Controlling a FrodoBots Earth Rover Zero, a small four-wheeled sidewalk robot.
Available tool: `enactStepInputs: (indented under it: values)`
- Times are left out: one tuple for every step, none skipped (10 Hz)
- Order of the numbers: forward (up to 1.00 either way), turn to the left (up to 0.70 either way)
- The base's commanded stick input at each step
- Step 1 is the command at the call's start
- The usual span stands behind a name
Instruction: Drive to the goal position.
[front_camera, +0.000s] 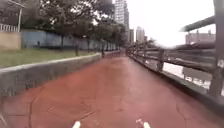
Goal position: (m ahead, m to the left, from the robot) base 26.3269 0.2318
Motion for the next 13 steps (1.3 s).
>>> enactStepInputs:
  values:
    - [0.50,0.00]
    - [0.50,0.00]
    - [0.50,0.00]
    - [0.50,0.00]
    - [0.50,0.12]
    - [0.50,0.50]
    - [0.50,0.46]
    - [0.50,0.31]
    - [0.50,0.00]
    - [0.50,0.00]
    - [0.50,0.00]
    - [0.50,0.00]
    - [0.50,0.00]
